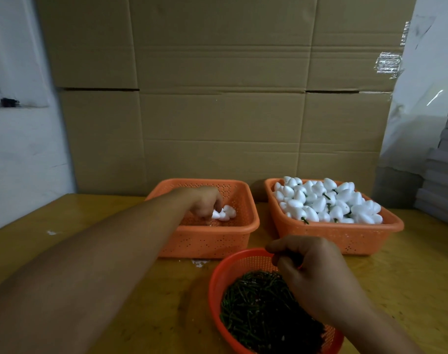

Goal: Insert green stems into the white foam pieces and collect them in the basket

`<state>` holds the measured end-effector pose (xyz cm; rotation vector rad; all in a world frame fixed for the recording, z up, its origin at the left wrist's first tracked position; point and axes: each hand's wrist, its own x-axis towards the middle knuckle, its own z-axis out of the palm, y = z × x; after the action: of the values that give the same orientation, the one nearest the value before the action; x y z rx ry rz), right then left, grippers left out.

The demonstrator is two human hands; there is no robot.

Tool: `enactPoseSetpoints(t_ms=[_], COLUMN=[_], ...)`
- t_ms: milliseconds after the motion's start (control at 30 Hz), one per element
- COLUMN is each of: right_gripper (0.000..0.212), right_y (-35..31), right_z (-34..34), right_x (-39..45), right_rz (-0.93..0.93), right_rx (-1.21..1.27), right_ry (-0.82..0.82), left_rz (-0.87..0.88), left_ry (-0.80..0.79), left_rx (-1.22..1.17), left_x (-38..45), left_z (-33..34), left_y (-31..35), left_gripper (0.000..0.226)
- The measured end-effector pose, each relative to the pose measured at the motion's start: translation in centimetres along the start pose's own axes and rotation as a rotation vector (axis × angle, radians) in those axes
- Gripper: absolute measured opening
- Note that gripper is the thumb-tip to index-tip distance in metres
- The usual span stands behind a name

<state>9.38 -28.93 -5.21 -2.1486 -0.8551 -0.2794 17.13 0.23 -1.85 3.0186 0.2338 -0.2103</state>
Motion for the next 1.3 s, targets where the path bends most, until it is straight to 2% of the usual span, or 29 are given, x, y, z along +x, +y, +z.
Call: enactPoseSetpoints(t_ms=[133,200,367,500,633,800,1100,1200,1300], right_gripper=[0.027,0.026,0.031,0.035,0.032,0.033,0.042,0.053,0.051], right_y=[-0.4,-0.6,-0.9,-1.2,-1.4,-1.4,-1.7,-1.7,-1.7], right_z=[0.0,0.0,-0.2,-0.2,-0.2,-0.2,-0.1,0.2,0.4], right_x=[-0.1,-0.2,-0.4,-0.6,-0.6,-0.5,-0.8,-0.9,-0.9], right_rz=[-0.028,-0.047,-0.085,-0.094,-0.096,-0.092,-0.086,-0.090,-0.106], right_rx=[-0.052,-0.071,-0.122,-0.208,-0.272,-0.370,-0.482,-0.525,-0.572], right_ry=[-0.007,-0.008,-0.071,-0.164,-0.229,-0.328,-0.472,-0.540,-0.574], left_rz=[0.070,0.098,0.176,0.306,0.411,0.512,0.559,0.562,0.542], left_ry=[0.097,0.181,0.391,0.448,0.509,0.516,0.520,0.490,0.415], left_rx=[-0.153,-0.214,-0.383,-0.561,-0.632,-0.725,-0.814,-0.881,-1.032], left_x=[-1.5,-2.3,-5.1,-8.6,-11.8,-14.9,-17.6,-18.2,-18.4], left_z=[0.2,0.4,0.3,0.7,1.5,2.3,4.8,5.8,6.3], left_y=[-0.2,-0.1,1.0,2.8,4.5,5.5,6.4,6.8,6.9], left_gripper=[0.022,0.017,0.030,0.031,0.028,0.033,0.031,0.025,0.023])
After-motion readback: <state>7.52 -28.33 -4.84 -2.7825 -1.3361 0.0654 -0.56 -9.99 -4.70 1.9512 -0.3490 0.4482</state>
